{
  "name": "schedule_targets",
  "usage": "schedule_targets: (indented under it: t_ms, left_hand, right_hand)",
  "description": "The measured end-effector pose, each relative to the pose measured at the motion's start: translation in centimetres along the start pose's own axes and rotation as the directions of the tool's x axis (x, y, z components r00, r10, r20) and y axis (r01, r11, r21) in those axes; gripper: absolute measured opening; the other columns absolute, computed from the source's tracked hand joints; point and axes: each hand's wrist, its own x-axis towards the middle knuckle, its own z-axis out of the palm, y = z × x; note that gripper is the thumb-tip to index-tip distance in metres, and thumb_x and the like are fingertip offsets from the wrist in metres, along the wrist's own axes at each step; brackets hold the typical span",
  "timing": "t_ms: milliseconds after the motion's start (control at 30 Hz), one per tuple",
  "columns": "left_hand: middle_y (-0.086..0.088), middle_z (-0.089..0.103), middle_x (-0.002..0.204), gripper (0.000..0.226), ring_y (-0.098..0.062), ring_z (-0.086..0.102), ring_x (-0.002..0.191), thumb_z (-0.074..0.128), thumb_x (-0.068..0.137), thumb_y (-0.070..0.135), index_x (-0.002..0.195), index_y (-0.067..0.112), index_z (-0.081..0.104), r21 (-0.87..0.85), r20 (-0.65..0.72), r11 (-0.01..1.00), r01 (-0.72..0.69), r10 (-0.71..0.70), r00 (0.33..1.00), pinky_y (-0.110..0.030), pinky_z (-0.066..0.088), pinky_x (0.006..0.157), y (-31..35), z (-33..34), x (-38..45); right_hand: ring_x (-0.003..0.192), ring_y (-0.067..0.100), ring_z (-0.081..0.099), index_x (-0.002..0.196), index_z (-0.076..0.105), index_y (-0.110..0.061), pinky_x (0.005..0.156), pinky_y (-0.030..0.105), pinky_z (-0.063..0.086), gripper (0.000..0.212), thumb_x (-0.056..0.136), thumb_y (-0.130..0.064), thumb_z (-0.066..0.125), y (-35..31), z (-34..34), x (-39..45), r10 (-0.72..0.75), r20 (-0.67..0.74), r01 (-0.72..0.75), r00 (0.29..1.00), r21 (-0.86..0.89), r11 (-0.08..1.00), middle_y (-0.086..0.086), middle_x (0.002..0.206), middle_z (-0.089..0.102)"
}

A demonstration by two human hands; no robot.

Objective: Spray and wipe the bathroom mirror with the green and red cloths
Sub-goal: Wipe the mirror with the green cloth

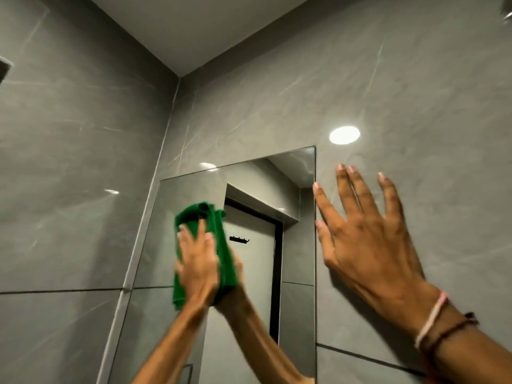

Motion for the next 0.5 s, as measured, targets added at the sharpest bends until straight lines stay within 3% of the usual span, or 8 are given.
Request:
schedule_targets:
  t_ms: [100, 233, 333, 400, 500]
  left_hand:
    - [0.004, -0.014, 0.169, 0.058, -0.014, -0.012, 0.157, 0.012, 0.094, 0.054, 0.152, 0.048, 0.004, 0.004, 0.079, 0.965, -0.263, 0.262, 0.962, -0.053, -0.006, 0.124, 7.6, 1.7, -2.5]
    - [0.002, -0.016, 0.169, 0.054, -0.013, -0.018, 0.156, 0.018, 0.101, 0.052, 0.152, 0.052, 0.001, 0.018, 0.148, 0.810, -0.587, 0.578, 0.802, -0.050, -0.012, 0.126, 13.2, 3.8, -3.8]
    - [0.000, -0.008, 0.171, 0.054, -0.015, -0.011, 0.158, 0.017, 0.101, 0.052, 0.153, 0.052, 0.002, 0.038, 0.163, 0.700, -0.713, 0.700, 0.696, -0.051, -0.008, 0.127, 13.9, 3.8, -1.4]
    - [0.000, -0.002, 0.171, 0.054, -0.017, -0.004, 0.159, 0.020, 0.102, 0.050, 0.155, 0.049, 0.010, 0.053, 0.149, 0.706, -0.706, 0.693, 0.705, -0.051, -0.005, 0.127, 13.0, 3.2, 1.5]
    - [-0.001, 0.003, 0.171, 0.053, -0.019, 0.003, 0.159, 0.025, 0.103, 0.048, 0.155, 0.047, 0.017, 0.069, 0.074, 0.860, -0.506, 0.502, 0.862, -0.054, 0.001, 0.128, 8.2, 1.6, 6.6]
  right_hand:
    - [0.167, 0.034, 0.012, 0.169, 0.019, -0.030, 0.130, 0.072, 0.007, 0.078, 0.098, -0.060, 0.022, 0.6, -0.2, -0.3, -0.026, 0.058, 0.027, 0.998, -0.019, 0.999, 0.019, 0.178, 0.010]
    - [0.160, 0.041, 0.033, 0.160, 0.046, -0.026, 0.124, 0.080, 0.013, 0.088, 0.086, -0.073, 0.036, 1.7, 0.3, -2.0, -0.019, 0.030, 0.021, 0.999, -0.066, 0.998, 0.025, 0.172, 0.031]
    - [0.161, 0.043, 0.031, 0.161, 0.043, -0.027, 0.123, 0.080, 0.011, 0.089, 0.087, -0.076, 0.036, 1.8, 1.0, -2.4, -0.043, 0.006, 0.043, 0.999, -0.093, 0.995, 0.027, 0.172, 0.028]
    - [0.162, 0.042, 0.027, 0.164, 0.036, -0.030, 0.124, 0.080, 0.011, 0.083, 0.092, -0.071, 0.036, 1.4, 1.4, -2.4, -0.045, -0.029, 0.041, 0.999, -0.109, 0.993, 0.027, 0.174, 0.024]
    - [0.163, 0.041, 0.024, 0.167, 0.028, -0.031, 0.125, 0.079, 0.011, 0.075, 0.099, -0.064, 0.031, 1.2, 2.5, -2.2, -0.065, -0.127, 0.051, 0.990, -0.108, 0.993, 0.026, 0.175, 0.021]
